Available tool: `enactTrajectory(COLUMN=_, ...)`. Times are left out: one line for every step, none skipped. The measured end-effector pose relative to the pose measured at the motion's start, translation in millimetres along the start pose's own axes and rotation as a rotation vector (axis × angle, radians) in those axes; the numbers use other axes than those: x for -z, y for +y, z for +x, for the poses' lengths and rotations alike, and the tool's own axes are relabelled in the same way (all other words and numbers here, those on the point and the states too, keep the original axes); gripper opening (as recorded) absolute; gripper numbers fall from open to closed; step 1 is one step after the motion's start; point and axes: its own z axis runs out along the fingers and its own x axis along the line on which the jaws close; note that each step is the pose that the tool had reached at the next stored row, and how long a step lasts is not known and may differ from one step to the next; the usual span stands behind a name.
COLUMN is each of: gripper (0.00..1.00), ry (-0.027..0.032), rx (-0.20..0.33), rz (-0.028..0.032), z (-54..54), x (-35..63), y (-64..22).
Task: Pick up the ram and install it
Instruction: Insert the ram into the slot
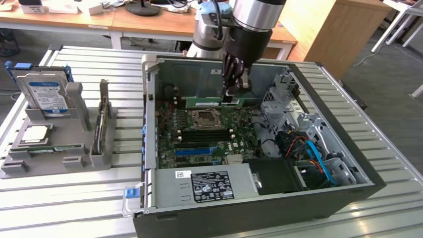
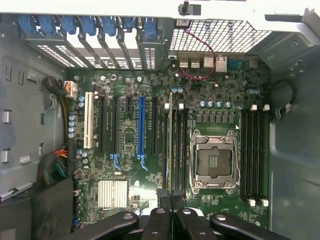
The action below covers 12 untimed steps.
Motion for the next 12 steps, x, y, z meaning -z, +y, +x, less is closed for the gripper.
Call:
enactTrajectory(gripper=0.12, ry=-0.0001, rx=-0.001, rz=0.0000, z=0.0, x=-1.0, y=0.0)
enactTrajectory(gripper=0.12, ry=-0.0001, rx=-0.001, rz=0.0000, z=0.0, x=-2.1, y=-0.1)
enactTrajectory(gripper=0.12, ry=-0.0002, rx=-0.002, rz=0.0001, z=0.0, x=-3.3, y=-0.1)
enactTrajectory(gripper=0.12, ry=-0.0002, rx=-0.002, rz=0.0001, z=0.1, x=-4.6, y=-0.2)
enactTrajectory(gripper=0.12, ry=-0.0002, rx=-0.003, rz=0.0000, z=0.1, x=-5.8, y=-0.2)
enactTrajectory(gripper=0.12, ry=-0.0002, rx=-0.004, rz=0.0001, z=0.1, x=-7.0, y=-0.3)
enactTrajectory(gripper=0.12, ry=-0.0002, rx=-0.004, rz=0.0001, z=0.1, x=-8.2, y=-0.3)
enactTrajectory(gripper=0.12, ry=-0.0003, rx=-0.005, rz=0.0001, z=0.2, x=-9.5, y=-0.3)
enactTrajectory(gripper=0.12, ry=-0.0003, rx=-0.005, rz=0.0001, z=0.2, x=-10.6, y=-0.4)
enactTrajectory(gripper=0.12, ry=-0.0003, rx=-0.006, rz=0.0002, z=0.2, x=-11.8, y=-0.4)
enactTrajectory(gripper=0.12, ry=-0.0003, rx=-0.006, rz=0.0002, z=0.2, x=-13.1, y=-0.5)
enactTrajectory(gripper=0.12, ry=-0.0002, rx=-0.007, rz=0.0001, z=0.3, x=-14.2, y=-0.5)
